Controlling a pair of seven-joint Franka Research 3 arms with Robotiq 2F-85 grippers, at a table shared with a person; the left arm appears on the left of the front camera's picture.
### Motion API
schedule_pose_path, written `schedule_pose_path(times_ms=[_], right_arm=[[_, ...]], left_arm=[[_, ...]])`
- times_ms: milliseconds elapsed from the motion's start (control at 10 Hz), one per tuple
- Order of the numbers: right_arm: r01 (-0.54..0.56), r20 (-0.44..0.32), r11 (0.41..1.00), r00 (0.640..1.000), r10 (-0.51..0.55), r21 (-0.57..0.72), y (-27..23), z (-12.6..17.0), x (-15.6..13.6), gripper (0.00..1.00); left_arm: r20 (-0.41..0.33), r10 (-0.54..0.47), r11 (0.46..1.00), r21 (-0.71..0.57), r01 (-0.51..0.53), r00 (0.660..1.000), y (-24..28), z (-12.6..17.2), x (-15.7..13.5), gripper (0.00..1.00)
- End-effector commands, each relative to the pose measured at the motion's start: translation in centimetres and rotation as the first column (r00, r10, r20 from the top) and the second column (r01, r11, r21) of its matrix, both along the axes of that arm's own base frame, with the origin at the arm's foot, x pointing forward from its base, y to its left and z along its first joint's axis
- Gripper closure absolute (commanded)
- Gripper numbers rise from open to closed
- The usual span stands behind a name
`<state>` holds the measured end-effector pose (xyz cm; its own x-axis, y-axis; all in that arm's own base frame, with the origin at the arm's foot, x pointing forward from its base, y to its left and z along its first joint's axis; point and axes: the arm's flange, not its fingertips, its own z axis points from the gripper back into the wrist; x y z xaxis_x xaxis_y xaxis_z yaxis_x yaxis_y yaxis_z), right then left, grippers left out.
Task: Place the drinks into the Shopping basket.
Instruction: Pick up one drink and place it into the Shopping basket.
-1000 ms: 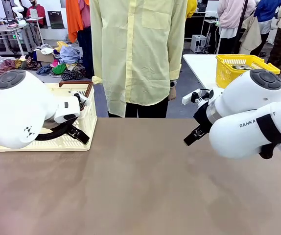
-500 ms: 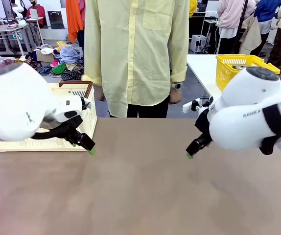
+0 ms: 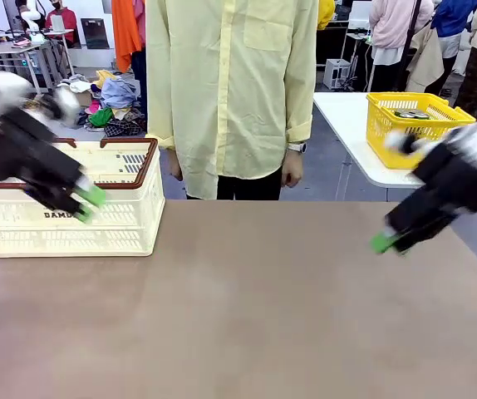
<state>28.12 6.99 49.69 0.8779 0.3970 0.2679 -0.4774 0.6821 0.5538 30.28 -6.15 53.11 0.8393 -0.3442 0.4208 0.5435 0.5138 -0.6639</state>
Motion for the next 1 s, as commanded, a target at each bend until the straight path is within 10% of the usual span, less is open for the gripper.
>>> schedule_pose_path(times_ms=[0, 300, 600, 800, 900], right_arm=[[0.122, 0.04, 0.974, 0.99, -0.132, 0.188, -8.3, 1.9, -3.3, 0.0], [0.29, 0.008, 0.848, 0.945, -0.327, 0.443, -18.9, 1.1, -6.2, 0.0], [0.447, -0.017, 0.633, 0.824, -0.566, 0.632, -27.1, -2.6, -10.5, 0.0], [0.471, -0.005, 0.557, 0.766, -0.642, 0.684, -28.8, -5.0, -11.6, 0.0], [0.505, -0.063, 0.609, 0.799, -0.598, 0.612, -29.4, -2.5, -11.5, 0.0]], left_arm=[[0.051, 0.149, 0.978, -0.158, -0.139, 0.988, 8.8, 1.4, -0.8, 0.0], [0.006, 0.408, 0.859, -0.34, -0.382, 0.913, 19.9, 0.6, -2.6, 0.0], [-0.07, 0.594, 0.665, -0.518, -0.538, 0.801, 27.5, -6.1, -6.1, 0.0], [-0.098, 0.641, 0.626, -0.505, -0.593, 0.761, 28.8, -9.0, -7.4, 0.0], [-0.061, 0.634, 0.664, -0.468, -0.583, 0.771, 28.3, -9.3, -7.1, 0.0]])
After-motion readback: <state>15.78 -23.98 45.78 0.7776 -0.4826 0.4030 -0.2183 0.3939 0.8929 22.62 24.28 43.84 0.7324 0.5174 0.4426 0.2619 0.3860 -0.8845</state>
